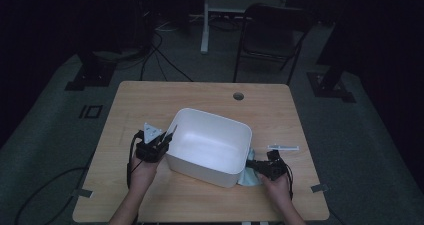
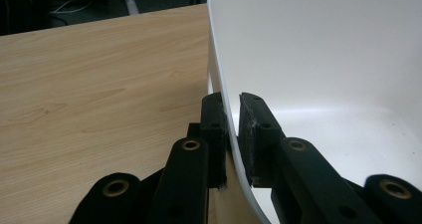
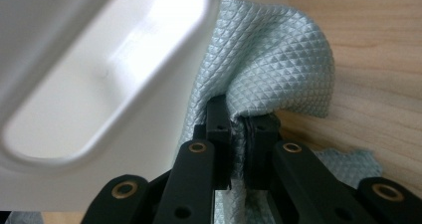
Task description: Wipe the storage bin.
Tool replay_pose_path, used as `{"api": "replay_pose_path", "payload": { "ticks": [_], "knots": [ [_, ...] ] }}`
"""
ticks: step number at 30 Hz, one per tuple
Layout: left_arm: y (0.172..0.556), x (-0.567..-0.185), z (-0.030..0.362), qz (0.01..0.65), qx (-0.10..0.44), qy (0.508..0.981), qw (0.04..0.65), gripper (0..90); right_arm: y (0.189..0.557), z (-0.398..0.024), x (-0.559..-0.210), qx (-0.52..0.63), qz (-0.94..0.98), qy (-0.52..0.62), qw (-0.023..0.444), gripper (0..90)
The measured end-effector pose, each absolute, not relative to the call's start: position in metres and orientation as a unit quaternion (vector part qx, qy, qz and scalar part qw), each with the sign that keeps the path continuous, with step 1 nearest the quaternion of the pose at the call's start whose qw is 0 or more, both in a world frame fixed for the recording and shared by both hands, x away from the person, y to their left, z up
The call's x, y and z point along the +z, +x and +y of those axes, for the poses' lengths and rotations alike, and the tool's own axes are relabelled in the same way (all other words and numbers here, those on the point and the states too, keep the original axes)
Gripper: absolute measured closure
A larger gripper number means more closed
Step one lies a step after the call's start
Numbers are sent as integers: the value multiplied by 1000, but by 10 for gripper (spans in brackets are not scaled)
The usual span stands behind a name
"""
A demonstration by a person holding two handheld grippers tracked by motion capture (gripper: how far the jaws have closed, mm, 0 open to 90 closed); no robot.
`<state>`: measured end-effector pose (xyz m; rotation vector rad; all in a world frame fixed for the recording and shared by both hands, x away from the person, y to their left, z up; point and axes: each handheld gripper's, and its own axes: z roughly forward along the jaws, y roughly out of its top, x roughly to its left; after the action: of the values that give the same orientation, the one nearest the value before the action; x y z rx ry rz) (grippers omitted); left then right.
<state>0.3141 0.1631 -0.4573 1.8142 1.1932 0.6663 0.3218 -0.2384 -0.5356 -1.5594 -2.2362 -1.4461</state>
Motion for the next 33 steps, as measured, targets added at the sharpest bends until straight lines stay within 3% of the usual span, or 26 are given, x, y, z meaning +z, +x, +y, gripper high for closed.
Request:
{"api": "replay_pose_path", "payload": {
  "ticks": [8,19,27,33],
  "knots": [
    [313,-458,161,473,269,725,422,818,299,-238,-524,-483,-723,-492,32,843],
    [313,-459,163,482,272,716,426,809,307,-233,-537,-459,-728,-509,29,842],
    [313,-459,162,481,274,716,425,806,259,-250,-491,-544,-694,-471,33,841],
    [313,-458,162,479,275,718,423,804,246,-244,-469,-583,-684,-438,28,840]
  ]
}}
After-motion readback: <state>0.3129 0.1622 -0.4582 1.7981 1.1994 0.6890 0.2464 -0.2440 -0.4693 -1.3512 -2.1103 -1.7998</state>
